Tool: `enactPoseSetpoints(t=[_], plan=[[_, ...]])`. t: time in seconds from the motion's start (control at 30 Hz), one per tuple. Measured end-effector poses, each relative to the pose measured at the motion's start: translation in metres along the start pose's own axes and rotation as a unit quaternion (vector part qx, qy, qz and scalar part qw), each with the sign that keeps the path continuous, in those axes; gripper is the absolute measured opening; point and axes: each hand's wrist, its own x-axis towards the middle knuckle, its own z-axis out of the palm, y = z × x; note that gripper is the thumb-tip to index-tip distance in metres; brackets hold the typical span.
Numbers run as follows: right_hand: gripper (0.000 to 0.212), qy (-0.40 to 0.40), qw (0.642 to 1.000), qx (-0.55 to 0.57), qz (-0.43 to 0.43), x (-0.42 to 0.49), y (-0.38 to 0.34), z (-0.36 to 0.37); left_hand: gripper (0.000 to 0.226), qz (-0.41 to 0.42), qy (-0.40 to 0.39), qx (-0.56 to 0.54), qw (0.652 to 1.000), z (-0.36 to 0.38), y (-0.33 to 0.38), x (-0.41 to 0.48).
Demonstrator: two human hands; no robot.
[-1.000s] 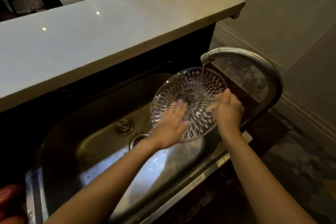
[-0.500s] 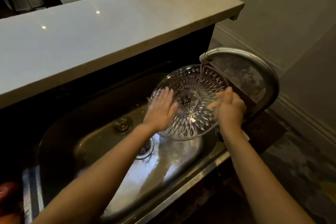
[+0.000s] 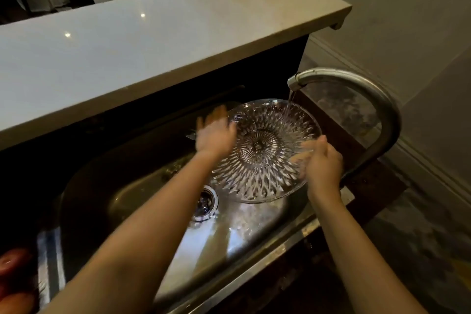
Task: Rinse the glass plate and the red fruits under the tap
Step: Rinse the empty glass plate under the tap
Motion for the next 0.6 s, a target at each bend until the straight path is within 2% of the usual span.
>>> enactPoseSetpoints(t=[0.03, 0.07, 0.1, 0.13, 0.17, 0.2, 0.23, 0.3, 0.33, 0.4, 0.43, 0.5, 0.53, 0.6], plan=[[0.044, 0.006, 1.0, -0.002, -0.008, 0.002, 0.0, 0.0, 0.064, -0.064, -0.021, -0.024, 0.997, -0.002, -0.017, -0.004], [0.044, 0.009, 1.0, -0.006, -0.013, 0.004, 0.0, 0.0, 0.066, -0.117, -0.056, -0.097, 0.987, -0.006, -0.032, -0.011], [0.044, 0.007, 1.0, -0.009, -0.015, 0.005, 0.0, 0.002, 0.063, -0.155, -0.099, -0.223, 0.957, -0.01, -0.042, -0.02], [0.044, 0.002, 1.0, -0.012, -0.014, 0.007, -0.001, 0.005, 0.056, -0.18, -0.131, -0.36, 0.906, -0.013, -0.047, -0.03], [0.044, -0.006, 1.0, -0.013, -0.01, 0.008, -0.001, 0.009, 0.047, -0.188, -0.133, -0.466, 0.854, -0.013, -0.05, -0.039], [0.043, -0.012, 1.0, -0.014, -0.005, 0.008, -0.002, 0.014, 0.045, -0.177, -0.11, -0.518, 0.83, -0.012, -0.051, -0.048], [0.042, -0.011, 1.0, -0.011, 0.001, 0.008, -0.002, 0.017, 0.052, -0.154, -0.076, -0.516, 0.839, -0.012, -0.048, -0.059], [0.042, 0.001, 1.0, -0.007, 0.018, 0.013, -0.004, 0.02, 0.076, -0.094, -0.024, -0.404, 0.91, -0.008, -0.043, -0.082], [0.042, -0.002, 1.0, -0.013, 0.025, 0.016, -0.007, 0.02, 0.082, -0.058, -0.017, -0.328, 0.943, -0.007, -0.043, -0.093], [0.042, -0.025, 0.999, -0.029, 0.034, 0.02, -0.01, 0.019, 0.079, 0.036, -0.028, -0.175, 0.984, -0.01, -0.046, -0.109], [0.042, -0.037, 0.998, -0.036, 0.038, 0.021, -0.011, 0.019, 0.079, 0.103, -0.038, -0.095, 0.989, -0.014, -0.046, -0.115], [0.042, -0.061, 0.995, -0.056, 0.046, 0.022, -0.015, 0.019, 0.08, 0.241, -0.064, 0.0, 0.968, -0.019, -0.044, -0.124], [0.043, -0.071, 0.993, -0.07, 0.055, 0.022, -0.018, 0.02, 0.077, 0.292, -0.083, 0.011, 0.953, -0.023, -0.042, -0.126], [0.046, -0.079, 0.989, -0.089, 0.091, 0.024, -0.024, 0.021, 0.069, 0.343, -0.095, -0.014, 0.934, -0.033, -0.039, -0.124]])
